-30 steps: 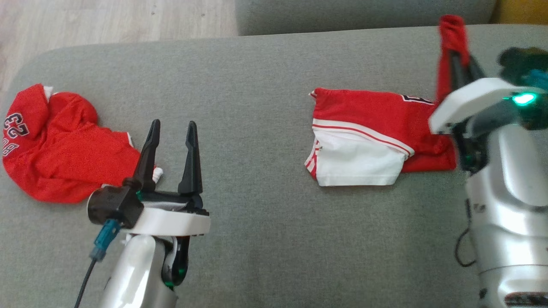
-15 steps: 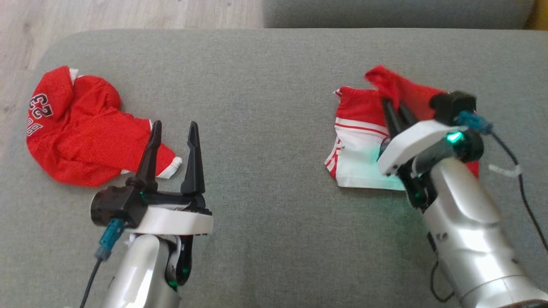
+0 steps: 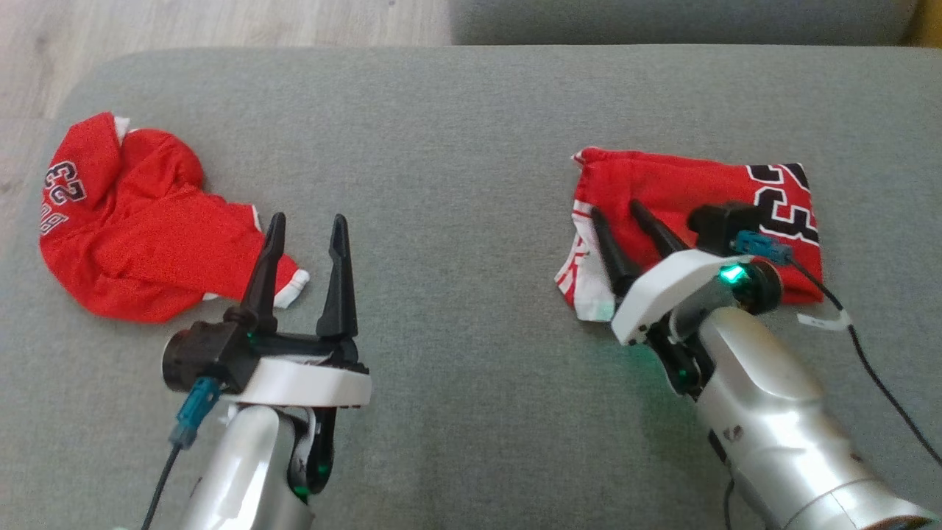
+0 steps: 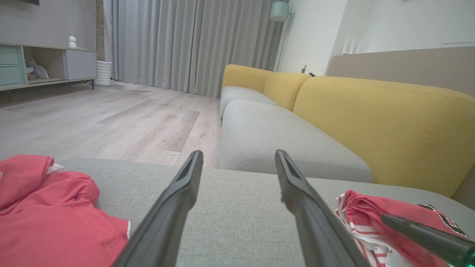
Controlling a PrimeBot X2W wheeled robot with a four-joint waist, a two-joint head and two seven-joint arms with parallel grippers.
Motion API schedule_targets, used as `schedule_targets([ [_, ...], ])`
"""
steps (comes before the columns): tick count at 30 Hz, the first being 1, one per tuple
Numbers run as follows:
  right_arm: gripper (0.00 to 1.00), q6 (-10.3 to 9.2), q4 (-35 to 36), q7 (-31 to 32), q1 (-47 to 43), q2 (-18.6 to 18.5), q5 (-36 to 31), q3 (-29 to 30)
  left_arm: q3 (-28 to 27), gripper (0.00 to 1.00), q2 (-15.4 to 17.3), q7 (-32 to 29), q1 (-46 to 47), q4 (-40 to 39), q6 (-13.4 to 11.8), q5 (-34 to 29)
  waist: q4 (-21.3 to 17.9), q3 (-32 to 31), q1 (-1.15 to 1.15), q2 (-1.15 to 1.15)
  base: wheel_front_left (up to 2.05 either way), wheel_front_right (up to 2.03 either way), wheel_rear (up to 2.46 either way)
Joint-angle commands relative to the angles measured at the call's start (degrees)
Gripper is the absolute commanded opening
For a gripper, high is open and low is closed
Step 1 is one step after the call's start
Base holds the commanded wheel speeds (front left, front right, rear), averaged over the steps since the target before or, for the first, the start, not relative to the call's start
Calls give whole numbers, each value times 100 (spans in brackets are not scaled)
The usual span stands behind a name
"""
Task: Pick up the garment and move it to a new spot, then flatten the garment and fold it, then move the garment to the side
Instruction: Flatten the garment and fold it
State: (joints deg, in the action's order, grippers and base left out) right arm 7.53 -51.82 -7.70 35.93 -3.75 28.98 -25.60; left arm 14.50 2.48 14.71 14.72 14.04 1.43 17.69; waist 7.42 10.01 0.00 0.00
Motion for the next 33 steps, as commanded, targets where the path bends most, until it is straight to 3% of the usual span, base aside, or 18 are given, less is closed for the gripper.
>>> schedule_targets([
  [1, 100, -4, 214, -102, 262, 87, 91, -163, -173, 100, 40, 29, 188, -175, -26, 7, -35, -11, 0, 0, 0, 0, 0],
  [7, 100, -4, 383, -468, 611, 87, 114, -229, -256, 100, 40, 29, 191, -327, -56, -11, -201, -81, 0, 0, 0, 0, 0],
  [13, 100, -4, 581, -713, 596, -59, -914, 714, -319, 100, 40, 29, 168, -407, -47, -45, -400, -163, 0, 0, 0, 0, 0],
  [21, 100, -4, 2170, -728, -757, -449, -1906, 1892, -340, 100, 40, 29, 83, -399, -34, -67, -583, -243, 0, 0, 0, 0, 0],
  [26, 100, -4, 2963, -729, -1676, -299, -2294, 2223, -411, 100, 40, 29, -23, -356, -30, -92, -695, -279, 0, 0, 0, 0, 0],
  [33, 100, -4, 3343, -730, -2348, -37, -2448, 2323, -496, 100, 40, 29, -217, -256, -19, -143, -816, -310, 0, 0, 0, 0, 0],
])
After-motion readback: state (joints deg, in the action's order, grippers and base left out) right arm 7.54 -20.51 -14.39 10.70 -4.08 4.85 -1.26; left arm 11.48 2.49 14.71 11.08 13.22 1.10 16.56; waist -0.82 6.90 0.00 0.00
